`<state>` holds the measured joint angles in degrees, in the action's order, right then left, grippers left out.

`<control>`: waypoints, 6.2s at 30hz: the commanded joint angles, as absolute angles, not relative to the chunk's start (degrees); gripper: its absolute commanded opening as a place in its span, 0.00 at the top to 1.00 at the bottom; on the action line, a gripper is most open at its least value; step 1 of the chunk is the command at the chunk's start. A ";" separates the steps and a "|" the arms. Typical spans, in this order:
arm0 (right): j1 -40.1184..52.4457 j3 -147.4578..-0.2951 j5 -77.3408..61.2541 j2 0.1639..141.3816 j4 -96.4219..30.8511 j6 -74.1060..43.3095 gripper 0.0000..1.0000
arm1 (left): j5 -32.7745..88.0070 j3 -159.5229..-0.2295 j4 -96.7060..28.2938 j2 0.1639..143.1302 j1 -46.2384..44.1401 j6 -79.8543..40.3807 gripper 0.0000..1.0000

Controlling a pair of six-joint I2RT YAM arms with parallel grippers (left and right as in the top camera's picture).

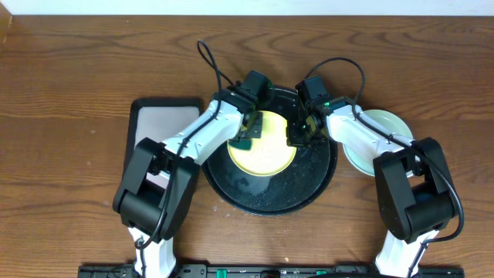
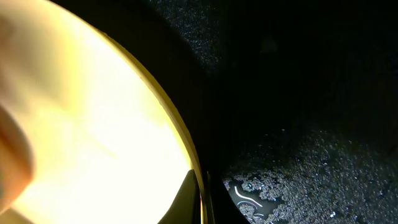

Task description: Clean dirty plates on tray and stack at the side

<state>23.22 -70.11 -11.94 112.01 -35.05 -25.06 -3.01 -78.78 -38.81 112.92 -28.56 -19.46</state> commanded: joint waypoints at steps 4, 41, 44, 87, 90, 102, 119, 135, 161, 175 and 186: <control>23.31 -68.93 -10.50 112.81 -35.66 -25.61 0.99 | -9.43 -86.28 -51.05 106.91 -23.16 -20.21 0.93; 40.18 -69.01 38.37 78.81 -55.24 -23.77 0.99 | -4.49 -87.48 -61.84 89.84 -5.37 -18.87 0.93; 45.06 -69.01 45.98 78.87 -54.59 -24.40 0.99 | -4.49 -87.48 -61.84 89.84 -5.37 -18.85 0.92; 44.18 -65.56 20.03 78.87 -50.02 -27.38 0.99 | -3.42 -87.48 -61.23 89.84 -5.37 -18.83 0.93; 39.00 -65.56 10.66 78.52 -50.09 -26.41 0.99 | -3.42 -87.48 -61.25 89.84 -5.37 -18.83 0.93; 6.52 -65.56 -6.74 73.65 -56.58 -21.34 0.99 | -3.42 -87.48 -61.28 89.84 -5.37 -18.63 0.92; -16.99 -63.40 3.46 84.23 -52.14 -18.59 0.99 | -3.44 -87.44 -62.52 89.84 -5.37 -18.63 0.93; -16.78 -63.96 2.24 92.38 -49.28 -16.27 0.52 | -3.44 -87.44 -64.53 89.84 -5.37 -14.26 0.93; -3.97 -76.12 -5.17 88.23 -59.29 -9.98 0.01 | 0.75 -77.45 -52.14 106.63 0.69 -10.13 0.92; -3.97 -76.14 -4.62 87.99 -61.23 -9.32 0.01 | 0.89 -79.57 -54.02 110.87 0.69 -10.09 0.41; -3.97 -76.14 -5.28 77.21 -62.72 -9.37 0.01 | 0.89 -83.88 -59.51 96.92 0.69 -10.11 0.23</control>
<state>-4.25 -75.46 -4.97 82.59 -62.33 -9.98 1.15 -81.95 -59.07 101.80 0.64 -10.44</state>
